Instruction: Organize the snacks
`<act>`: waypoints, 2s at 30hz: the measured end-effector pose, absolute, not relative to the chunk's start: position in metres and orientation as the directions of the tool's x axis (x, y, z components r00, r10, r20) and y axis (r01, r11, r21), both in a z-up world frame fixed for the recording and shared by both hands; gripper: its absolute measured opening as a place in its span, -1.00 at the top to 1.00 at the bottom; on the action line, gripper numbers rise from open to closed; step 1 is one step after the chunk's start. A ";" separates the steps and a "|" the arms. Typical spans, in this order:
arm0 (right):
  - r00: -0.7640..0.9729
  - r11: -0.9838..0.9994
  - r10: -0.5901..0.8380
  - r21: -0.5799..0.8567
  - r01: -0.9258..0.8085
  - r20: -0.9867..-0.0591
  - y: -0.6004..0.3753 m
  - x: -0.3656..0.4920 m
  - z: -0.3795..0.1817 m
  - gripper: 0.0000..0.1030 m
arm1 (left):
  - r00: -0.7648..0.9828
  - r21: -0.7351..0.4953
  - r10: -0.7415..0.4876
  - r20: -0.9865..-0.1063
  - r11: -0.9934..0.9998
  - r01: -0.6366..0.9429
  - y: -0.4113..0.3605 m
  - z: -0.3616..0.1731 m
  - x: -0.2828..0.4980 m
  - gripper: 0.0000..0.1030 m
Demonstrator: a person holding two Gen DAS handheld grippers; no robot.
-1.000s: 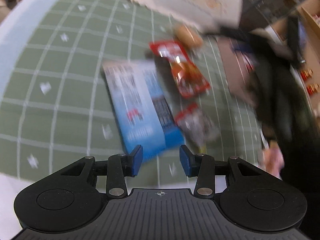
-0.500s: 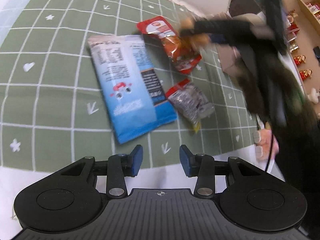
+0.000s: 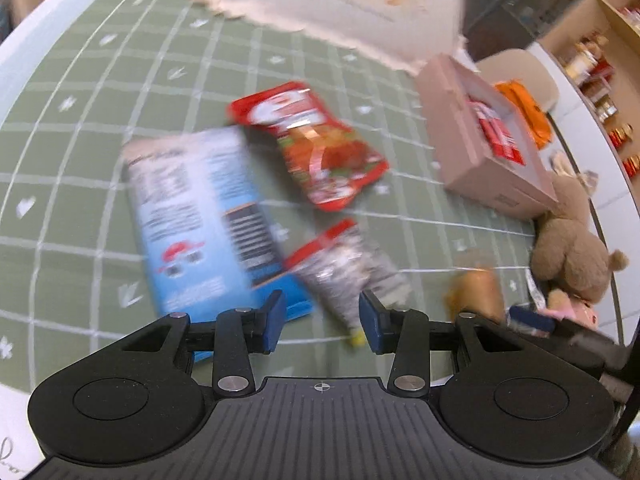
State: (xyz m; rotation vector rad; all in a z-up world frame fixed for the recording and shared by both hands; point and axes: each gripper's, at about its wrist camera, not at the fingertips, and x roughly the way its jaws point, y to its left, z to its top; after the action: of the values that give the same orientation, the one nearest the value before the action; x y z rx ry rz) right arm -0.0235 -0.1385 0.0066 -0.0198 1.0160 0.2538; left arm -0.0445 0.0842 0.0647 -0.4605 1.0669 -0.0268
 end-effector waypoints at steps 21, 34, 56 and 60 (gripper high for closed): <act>0.606 0.965 0.172 0.010 -0.260 -0.776 -0.132 -0.077 -0.020 -1.00 | 0.463 -0.246 -0.130 -0.877 0.948 -0.200 0.070 0.049 -0.057 0.14; 0.652 0.969 0.173 0.010 -0.246 -0.738 -0.131 -0.083 -0.023 -1.00 | 0.394 -0.190 -0.171 -0.903 0.982 -0.010 0.045 0.049 -0.037 -0.11; 0.640 0.968 0.173 0.010 -0.251 -0.749 -0.131 -0.080 -0.021 -1.00 | 0.393 -0.157 -0.122 -0.912 0.986 -0.058 0.074 0.048 -0.029 0.44; 0.639 0.968 0.174 0.010 -0.253 -0.749 -0.130 -0.079 -0.021 -1.00 | 0.358 -0.148 -0.146 -0.922 0.989 0.020 0.076 0.049 -0.035 0.43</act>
State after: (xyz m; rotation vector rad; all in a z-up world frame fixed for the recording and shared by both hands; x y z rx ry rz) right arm -0.0789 -0.1303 -0.0213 -0.0990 0.8430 0.2440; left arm -0.0352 0.0756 0.0494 -0.1185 1.2007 -0.1071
